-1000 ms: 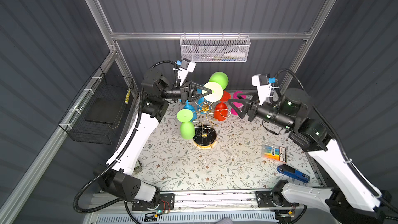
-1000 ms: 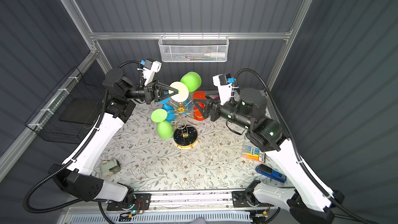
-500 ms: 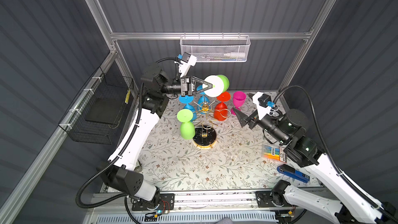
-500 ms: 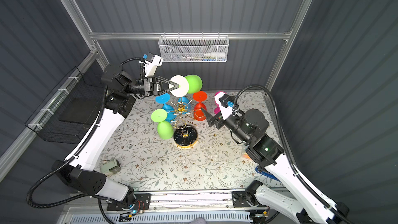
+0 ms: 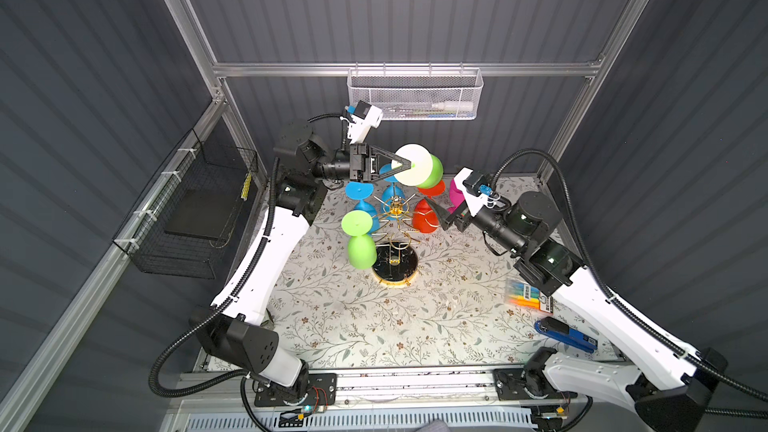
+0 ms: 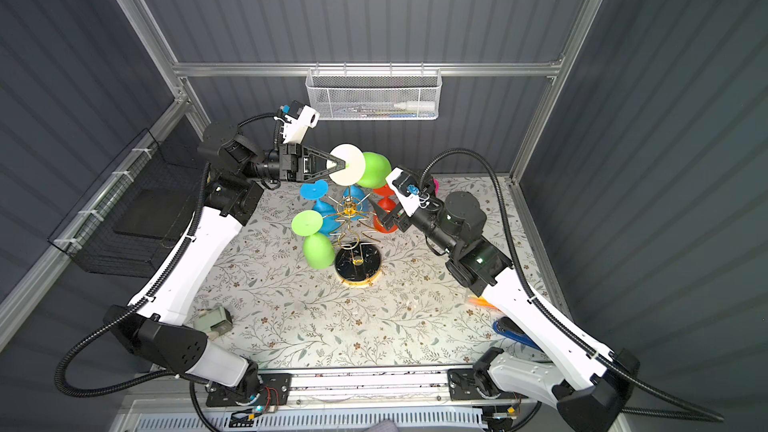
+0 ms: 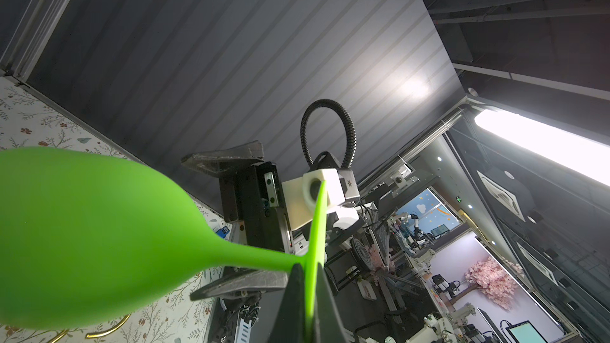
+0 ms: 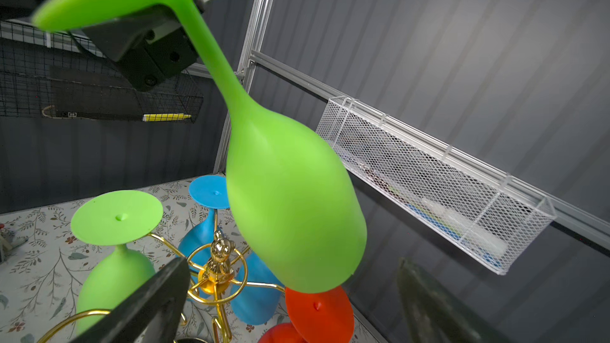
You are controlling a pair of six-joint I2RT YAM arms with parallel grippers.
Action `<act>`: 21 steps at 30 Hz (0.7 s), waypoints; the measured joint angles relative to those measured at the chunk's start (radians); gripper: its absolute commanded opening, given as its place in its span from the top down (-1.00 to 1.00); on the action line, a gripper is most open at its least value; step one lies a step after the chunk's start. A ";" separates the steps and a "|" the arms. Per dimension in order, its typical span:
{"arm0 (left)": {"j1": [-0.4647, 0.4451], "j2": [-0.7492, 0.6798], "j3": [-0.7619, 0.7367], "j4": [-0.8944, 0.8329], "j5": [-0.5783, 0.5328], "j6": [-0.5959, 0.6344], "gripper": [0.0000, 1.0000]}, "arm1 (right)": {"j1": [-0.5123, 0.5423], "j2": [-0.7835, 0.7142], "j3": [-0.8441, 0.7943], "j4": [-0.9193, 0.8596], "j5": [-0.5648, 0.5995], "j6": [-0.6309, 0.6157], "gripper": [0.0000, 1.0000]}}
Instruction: Take the wine glass off the wine glass rack
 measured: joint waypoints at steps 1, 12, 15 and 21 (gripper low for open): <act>0.000 0.000 0.000 0.000 0.000 -0.001 1.00 | -0.010 0.015 0.008 0.011 -0.011 0.006 -0.98; 0.000 0.000 0.000 0.017 0.000 -0.027 1.00 | -0.034 0.137 0.080 0.069 -0.098 0.051 -0.98; 0.000 0.000 0.000 0.031 0.000 -0.038 1.00 | -0.034 0.158 0.092 0.076 -0.111 0.061 -0.98; 0.000 0.000 -0.001 0.053 0.002 -0.057 1.00 | -0.034 0.192 0.113 0.097 -0.127 0.077 -0.98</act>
